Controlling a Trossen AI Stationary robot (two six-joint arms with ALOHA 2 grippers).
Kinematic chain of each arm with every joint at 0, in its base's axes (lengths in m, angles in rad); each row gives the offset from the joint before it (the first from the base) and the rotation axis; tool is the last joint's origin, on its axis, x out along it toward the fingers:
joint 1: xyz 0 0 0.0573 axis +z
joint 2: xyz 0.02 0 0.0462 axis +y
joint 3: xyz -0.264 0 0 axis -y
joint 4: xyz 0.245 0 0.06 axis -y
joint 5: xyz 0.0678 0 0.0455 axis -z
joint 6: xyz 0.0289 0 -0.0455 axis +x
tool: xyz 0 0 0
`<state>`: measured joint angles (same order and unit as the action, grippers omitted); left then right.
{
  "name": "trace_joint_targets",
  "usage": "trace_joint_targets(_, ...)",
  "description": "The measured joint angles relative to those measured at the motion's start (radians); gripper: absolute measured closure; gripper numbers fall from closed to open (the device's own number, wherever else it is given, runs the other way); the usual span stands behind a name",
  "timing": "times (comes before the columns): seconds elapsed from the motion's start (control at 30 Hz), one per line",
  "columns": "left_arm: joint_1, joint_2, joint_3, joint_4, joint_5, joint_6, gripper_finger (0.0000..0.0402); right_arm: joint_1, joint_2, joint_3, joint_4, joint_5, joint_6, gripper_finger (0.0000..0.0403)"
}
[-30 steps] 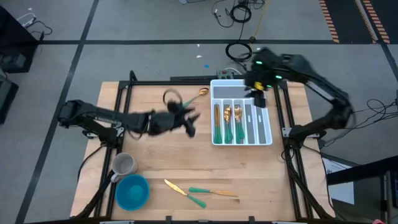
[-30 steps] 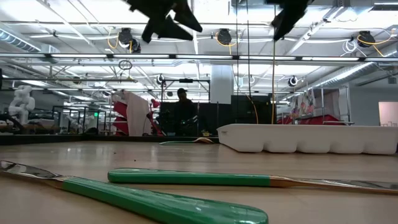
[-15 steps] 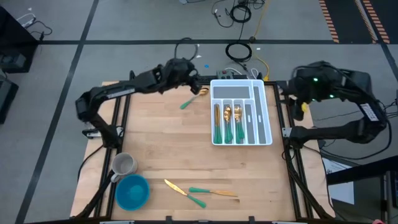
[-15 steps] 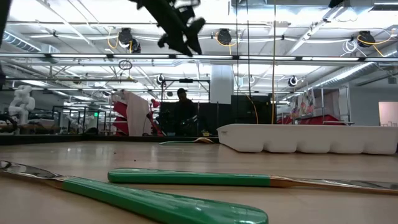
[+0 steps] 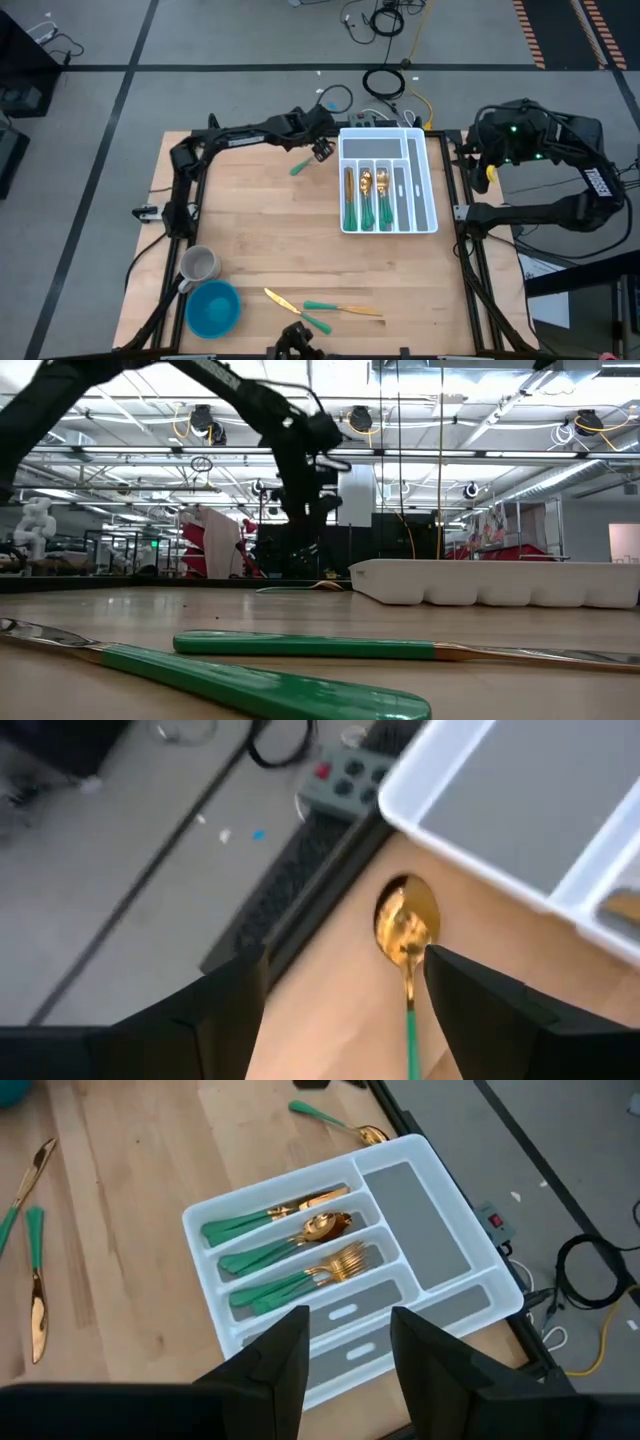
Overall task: Sort silverware
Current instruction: Put the green spoon into the white cutlery tray
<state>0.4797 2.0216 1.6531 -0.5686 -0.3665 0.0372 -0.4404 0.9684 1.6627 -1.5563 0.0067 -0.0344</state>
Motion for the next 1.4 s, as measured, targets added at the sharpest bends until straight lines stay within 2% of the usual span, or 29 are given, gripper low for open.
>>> trace_joint_targets(0.37, 0.005, 0.121, 0.028, -0.016, 0.07, 0.053, 0.0127, 0.0, 0.008, -0.001, 0.008, 0.001, 0.057, 0.0268)
trace_joint_targets(0.53, 0.001, 0.183, 0.177, -0.037, 0.104, -0.082, 0.0127, 0.0, 0.008, -0.001, 0.01, 0.001, 0.086, 0.0268)
trace_joint_targets(0.6, 0.006, 0.227, 0.259, -0.098, 0.118, -0.108, 0.0127, -0.001, 0.008, -0.001, 0.011, -0.001, 0.102, 0.0268)
trace_joint_targets(0.7, 0.032, 0.301, 0.386, -0.219, 0.204, -0.181, 0.0127, 0.0, 0.008, -0.001, 0.011, -0.002, 0.106, 0.0268)
trace_joint_targets(0.83, 0.057, 0.365, 0.488, -0.341, 0.21, -0.213, 0.0127, -0.001, 0.009, -0.001, 0.011, -0.004, 0.119, 0.0268)
trace_joint_targets(1.0, 0.077, 0.383, 0.501, -0.45, 0.271, -0.249, 0.0127, 0.0, 0.009, -0.001, 0.011, -0.006, 0.126, 0.0268)
trace_joint_targets(1.1, 0.077, 0.38, 0.501, -0.491, 0.267, -0.234, 0.0127, 0.0, 0.009, -0.001, 0.011, -0.005, 0.123, 0.0268)
trace_joint_targets(1.3, 0.077, 0.405, 0.501, -0.462, 0.305, -0.235, 0.0127, 0.0, 0.009, -0.001, 0.011, -0.005, 0.127, 0.0268)
trace_joint_targets(1.4, 0.077, 0.439, 0.5, -0.503, 0.327, -0.234, 0.0127, -0.001, 0.01, -0.001, 0.011, -0.005, 0.127, 0.0268)
